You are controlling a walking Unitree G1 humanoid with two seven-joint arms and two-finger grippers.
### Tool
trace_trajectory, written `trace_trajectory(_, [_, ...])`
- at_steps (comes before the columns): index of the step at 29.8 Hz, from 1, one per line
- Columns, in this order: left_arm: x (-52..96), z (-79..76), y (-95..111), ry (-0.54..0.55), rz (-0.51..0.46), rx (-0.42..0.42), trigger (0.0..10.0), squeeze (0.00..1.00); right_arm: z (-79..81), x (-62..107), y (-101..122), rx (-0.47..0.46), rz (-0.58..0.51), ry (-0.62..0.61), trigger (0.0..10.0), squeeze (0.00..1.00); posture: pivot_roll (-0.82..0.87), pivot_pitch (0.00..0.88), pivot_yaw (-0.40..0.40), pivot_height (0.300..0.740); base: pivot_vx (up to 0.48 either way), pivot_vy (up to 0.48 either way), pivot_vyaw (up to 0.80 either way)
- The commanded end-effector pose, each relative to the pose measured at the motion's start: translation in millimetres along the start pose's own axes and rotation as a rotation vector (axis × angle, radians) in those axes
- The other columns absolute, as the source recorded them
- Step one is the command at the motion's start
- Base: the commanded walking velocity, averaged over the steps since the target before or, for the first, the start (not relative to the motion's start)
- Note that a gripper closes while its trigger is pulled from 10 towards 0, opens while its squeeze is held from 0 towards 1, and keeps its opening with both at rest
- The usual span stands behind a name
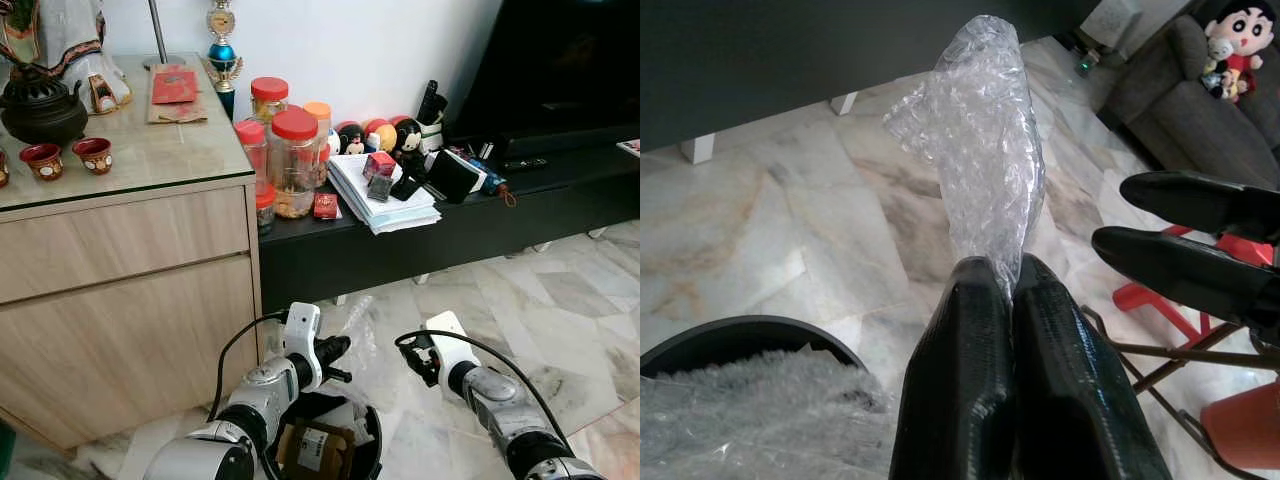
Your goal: Picking trash to rubbish bin
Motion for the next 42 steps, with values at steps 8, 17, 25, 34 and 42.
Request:
trace_trajectory(8, [-13.6, -33.9, -1.5, -0.089, -0.009, 0.025, 10.0, 0.0, -2.1, -1.0, 18.3, -0.004, -0.079, -0.016, 10.0, 0.0, 0.11, 0.0, -0.109, 0.74, 0.0, 0.0, 0.0])
trace_trajectory(17, [-12.6, -32.3, -2.6, -0.088, -0.005, 0.023, 10.0, 0.0, 1.5, -2.0, 16.1, -0.001, -0.072, -0.009, 10.0, 0.0, 0.12, 0.0, -0.108, 0.74, 0.0, 0.0, 0.0])
trace_trajectory(25, [-12.5, -33.0, -3.1, -0.098, -0.001, 0.03, 10.0, 1.0, 0.9, -1.7, 15.4, -0.001, -0.072, -0.012, 10.0, 0.0, 0.12, 0.002, -0.107, 0.74, 0.0, 0.0, 0.0])
trace_trajectory(34, [-12.6, -35.0, -4.7, -0.108, 0.004, 0.034, 10.0, 1.0, 2.2, -2.3, 15.6, -0.001, -0.073, -0.011, 10.0, 0.0, 0.11, 0.007, -0.104, 0.74, 0.0, 0.0, 0.0])
trace_trajectory(42, [-12.0, -34.3, -5.8, -0.108, 0.009, 0.039, 10.0, 1.0, 2.1, -2.2, 15.4, -0.003, -0.074, -0.014, 10.0, 0.0, 0.11, 0.007, -0.104, 0.74, 0.0, 0.0, 0.0])
Point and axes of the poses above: a point about 5 cm out from each wrist's last joint towards the gripper, its own x axis pointing back from the gripper into the wrist, its own y axis along the axis of the wrist's last joint, z = x × y, the point moved 2 cm from there along -x, pointing out of the wrist towards the gripper, and after that the axes turned 11 degrees about -x, right-handed, at the moved point
